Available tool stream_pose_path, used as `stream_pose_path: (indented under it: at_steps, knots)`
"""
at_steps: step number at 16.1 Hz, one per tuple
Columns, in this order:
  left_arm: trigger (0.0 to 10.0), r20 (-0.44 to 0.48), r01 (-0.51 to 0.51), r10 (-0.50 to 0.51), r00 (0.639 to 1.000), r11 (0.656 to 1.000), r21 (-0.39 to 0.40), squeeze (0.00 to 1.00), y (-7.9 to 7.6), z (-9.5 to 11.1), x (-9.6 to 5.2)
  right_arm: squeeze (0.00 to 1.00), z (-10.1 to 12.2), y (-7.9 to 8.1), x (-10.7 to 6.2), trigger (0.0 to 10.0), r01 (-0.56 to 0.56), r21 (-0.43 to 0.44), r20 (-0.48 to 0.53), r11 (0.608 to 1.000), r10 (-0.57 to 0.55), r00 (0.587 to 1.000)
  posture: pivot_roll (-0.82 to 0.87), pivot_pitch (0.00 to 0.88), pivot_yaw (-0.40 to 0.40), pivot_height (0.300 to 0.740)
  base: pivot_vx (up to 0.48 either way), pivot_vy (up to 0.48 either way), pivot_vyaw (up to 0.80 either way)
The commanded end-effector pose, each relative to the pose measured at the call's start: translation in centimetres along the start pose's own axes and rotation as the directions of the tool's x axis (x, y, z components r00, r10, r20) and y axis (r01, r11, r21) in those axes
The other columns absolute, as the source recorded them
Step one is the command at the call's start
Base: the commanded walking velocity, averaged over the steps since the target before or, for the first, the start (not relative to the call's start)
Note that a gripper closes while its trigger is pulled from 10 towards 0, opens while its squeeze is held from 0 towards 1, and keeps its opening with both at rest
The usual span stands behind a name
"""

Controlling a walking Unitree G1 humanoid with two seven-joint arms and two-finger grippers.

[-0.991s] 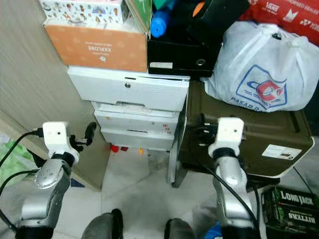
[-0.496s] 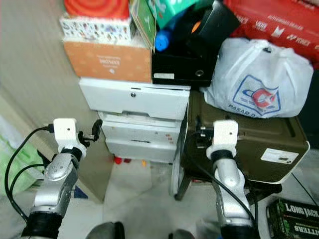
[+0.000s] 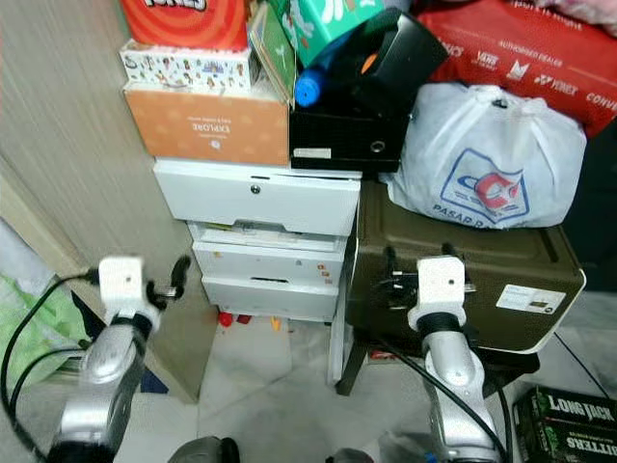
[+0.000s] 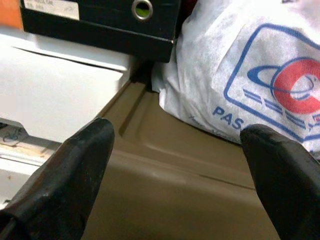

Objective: Clean up the room

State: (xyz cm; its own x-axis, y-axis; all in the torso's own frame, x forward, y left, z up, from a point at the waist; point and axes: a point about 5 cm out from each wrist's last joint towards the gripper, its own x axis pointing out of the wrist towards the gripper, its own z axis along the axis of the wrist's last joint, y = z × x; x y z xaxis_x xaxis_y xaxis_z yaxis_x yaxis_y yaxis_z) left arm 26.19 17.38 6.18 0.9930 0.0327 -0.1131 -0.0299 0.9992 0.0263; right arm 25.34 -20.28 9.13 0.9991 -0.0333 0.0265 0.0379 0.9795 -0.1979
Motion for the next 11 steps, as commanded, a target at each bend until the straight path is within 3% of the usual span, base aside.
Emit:
stream_pose_path:
  at_steps: [1,4,6,11]
  knots:
    - [10.0,0.039,0.009,-0.009,0.999,1.0,0.006,0.0,-0.45,0.79,0.1,0.0,0.9,0.17,0.15,10.0,-0.015,-0.012,0.042,1.0,0.015,0.999,-0.1,0.0,0.01,0.74,0.0,0.0,0.0]
    - [10.0,0.051,0.007,-0.007,0.999,1.0,-0.001,0.0,-0.66,1.24,0.61,0.0,1.13,0.47,0.37,10.0,-0.023,-0.018,0.05,1.0,0.024,0.998,-0.1,0.0,0.008,0.74,0.0,0.0,0.0]
    - [10.0,0.041,0.003,-0.001,0.999,0.999,-0.048,0.0,-0.82,1.59,0.83,0.0,1.35,0.33,0.5,10.0,-0.025,-0.021,0.057,0.999,0.026,0.998,-0.1,0.0,0.011,0.74,0.0,0.0,0.0]
    - [10.0,0.042,0.044,-0.043,0.998,0.999,-0.011,0.0,-1.3,1.6,0.53,0.0,1.39,0.34,-0.06,10.0,-0.011,-0.017,0.054,1.0,0.012,0.998,-0.12,0.0,0.026,0.74,0.0,0.0,0.0]
